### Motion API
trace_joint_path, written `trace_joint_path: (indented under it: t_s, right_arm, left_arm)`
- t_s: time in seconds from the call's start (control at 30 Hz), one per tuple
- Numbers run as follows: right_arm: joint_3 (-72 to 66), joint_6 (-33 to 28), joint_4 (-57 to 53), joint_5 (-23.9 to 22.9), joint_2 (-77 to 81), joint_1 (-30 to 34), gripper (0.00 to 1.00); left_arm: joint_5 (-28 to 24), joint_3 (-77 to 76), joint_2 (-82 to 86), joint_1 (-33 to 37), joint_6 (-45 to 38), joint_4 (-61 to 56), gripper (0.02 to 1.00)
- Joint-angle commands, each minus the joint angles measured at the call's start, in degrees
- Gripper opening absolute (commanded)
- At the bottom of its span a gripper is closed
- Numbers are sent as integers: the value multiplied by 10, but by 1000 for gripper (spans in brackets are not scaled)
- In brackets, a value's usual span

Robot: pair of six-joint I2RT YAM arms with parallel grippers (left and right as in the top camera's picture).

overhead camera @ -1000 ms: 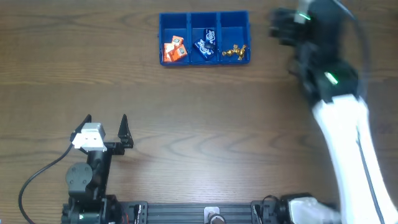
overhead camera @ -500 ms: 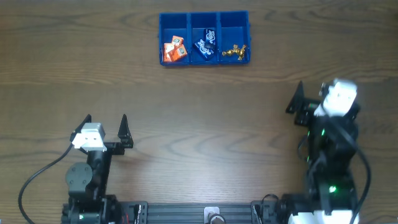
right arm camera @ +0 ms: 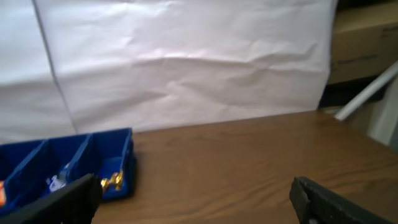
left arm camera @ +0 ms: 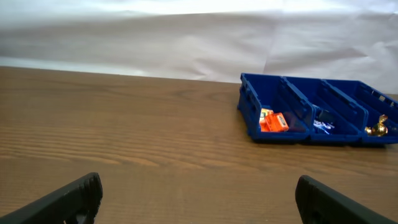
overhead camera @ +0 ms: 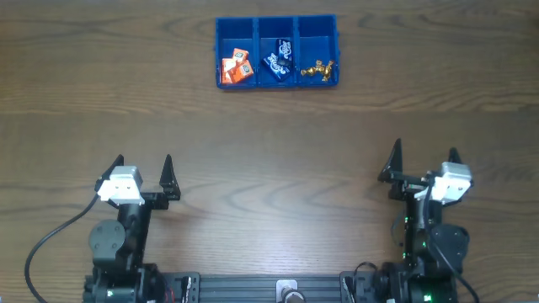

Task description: Sort Candies Into Trays

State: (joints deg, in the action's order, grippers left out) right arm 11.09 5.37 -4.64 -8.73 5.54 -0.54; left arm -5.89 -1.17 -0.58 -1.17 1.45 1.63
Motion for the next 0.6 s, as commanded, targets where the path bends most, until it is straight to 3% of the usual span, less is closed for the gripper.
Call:
trace_joint_path:
  t_s: [0.03,0.6]
  right_arm:
    - [-41,-8,-6,31,-24,2,1000]
    - [-107,-7,4,50,-54,2,1000]
  left_arm:
    - [-15,9,4,2,-2,23,998]
    - [-15,9,4,2,-2,23,998]
